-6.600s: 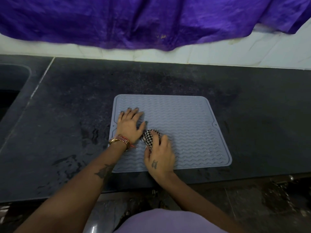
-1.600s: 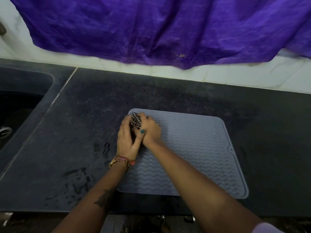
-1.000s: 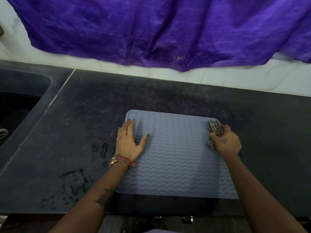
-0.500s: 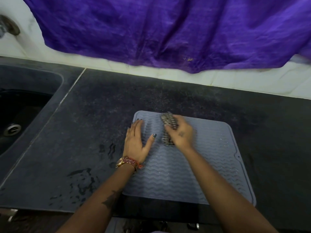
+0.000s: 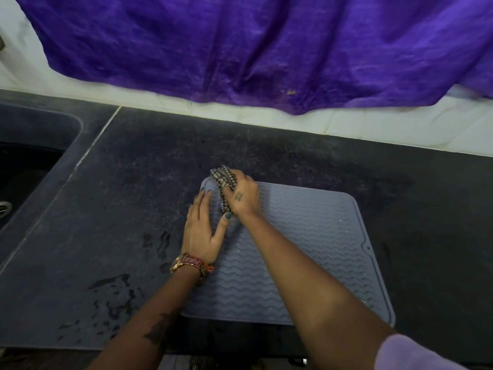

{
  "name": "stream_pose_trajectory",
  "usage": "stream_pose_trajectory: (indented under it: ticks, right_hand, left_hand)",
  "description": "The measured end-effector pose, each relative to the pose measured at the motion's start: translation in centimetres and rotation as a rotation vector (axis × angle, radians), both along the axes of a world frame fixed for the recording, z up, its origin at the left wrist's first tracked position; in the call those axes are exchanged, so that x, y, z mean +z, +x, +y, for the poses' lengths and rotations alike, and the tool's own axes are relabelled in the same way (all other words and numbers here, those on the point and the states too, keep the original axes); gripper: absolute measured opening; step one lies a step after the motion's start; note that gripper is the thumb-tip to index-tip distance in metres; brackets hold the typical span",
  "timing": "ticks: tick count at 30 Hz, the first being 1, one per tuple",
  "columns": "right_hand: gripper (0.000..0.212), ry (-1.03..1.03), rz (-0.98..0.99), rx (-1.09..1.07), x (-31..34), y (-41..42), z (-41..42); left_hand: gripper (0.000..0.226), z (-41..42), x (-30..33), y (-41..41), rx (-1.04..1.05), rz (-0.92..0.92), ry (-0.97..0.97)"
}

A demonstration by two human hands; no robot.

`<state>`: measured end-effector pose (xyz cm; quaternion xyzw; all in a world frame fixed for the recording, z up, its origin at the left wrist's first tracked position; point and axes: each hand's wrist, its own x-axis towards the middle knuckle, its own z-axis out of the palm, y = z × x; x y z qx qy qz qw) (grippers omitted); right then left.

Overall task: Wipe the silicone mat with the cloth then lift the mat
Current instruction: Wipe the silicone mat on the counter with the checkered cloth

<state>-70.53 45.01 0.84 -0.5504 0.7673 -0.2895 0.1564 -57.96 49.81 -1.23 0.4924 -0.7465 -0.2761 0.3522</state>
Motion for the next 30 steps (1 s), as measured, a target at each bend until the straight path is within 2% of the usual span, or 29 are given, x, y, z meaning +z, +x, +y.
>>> stream_pose_trajectory:
  ticks: [16, 23, 30]
  right_hand:
    - [0.048, 0.123, 0.194, -0.469, 0.8, -19.0, 10.3]
    - [0.046, 0.258, 0.248, -0.593, 1.6, -22.4, 11.8]
    - [0.044, 0.353, 0.204, -0.661, 2.6, -22.4, 12.7]
  left_hand:
    - [0.084, 0.1, -0.2, -0.1, 0.017, -0.028, 0.025]
    - [0.082, 0.2, -0.2, -0.1, 0.024, -0.052, 0.028]
    - [0.082, 0.1, -0.4, -0.1, 0.018, -0.075, 0.026]
